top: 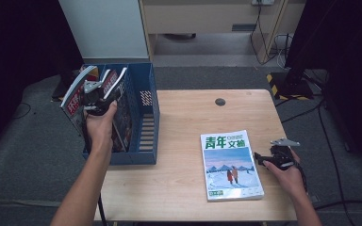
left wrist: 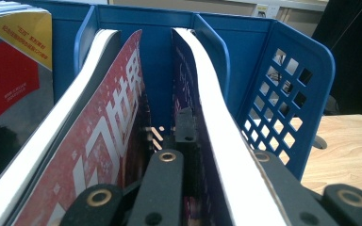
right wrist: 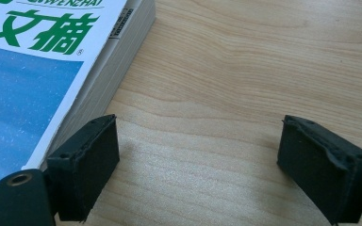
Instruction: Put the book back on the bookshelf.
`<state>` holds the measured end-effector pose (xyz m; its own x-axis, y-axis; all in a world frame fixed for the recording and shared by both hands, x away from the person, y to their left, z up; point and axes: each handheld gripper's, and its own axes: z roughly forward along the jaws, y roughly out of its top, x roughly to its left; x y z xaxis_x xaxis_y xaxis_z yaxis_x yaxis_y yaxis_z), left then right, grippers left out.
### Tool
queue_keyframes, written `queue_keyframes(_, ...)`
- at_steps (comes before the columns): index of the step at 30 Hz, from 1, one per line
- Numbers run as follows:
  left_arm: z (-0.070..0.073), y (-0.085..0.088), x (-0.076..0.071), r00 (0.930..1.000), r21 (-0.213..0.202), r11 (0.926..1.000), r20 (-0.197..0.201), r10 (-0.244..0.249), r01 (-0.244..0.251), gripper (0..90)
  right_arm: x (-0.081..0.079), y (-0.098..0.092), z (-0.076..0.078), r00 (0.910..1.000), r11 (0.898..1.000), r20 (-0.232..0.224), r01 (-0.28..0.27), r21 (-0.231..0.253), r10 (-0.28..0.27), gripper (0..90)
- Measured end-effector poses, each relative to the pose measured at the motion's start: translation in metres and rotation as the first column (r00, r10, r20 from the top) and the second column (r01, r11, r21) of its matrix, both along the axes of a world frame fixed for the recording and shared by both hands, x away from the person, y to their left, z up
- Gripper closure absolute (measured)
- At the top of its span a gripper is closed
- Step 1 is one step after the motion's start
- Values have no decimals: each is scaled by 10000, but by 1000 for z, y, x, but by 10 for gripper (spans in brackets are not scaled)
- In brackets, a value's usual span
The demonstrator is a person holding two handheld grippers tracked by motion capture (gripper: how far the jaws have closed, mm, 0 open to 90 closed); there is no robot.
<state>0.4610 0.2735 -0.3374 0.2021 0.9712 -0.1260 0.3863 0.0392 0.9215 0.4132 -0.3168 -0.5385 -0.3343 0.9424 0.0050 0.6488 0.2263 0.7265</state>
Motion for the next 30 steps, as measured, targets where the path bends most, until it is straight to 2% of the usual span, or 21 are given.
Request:
queue_keyframes(11,0,1,2,9998,-133,9999,169,53,-51,821,0,0,0,10000,10000,9,-11,4,11,132)
queue_keyframes(30,-3,-1,3,9998,-45,9999,145,99,-98,820,0,0,0,10000,10000,4,-28,-2,28,132)
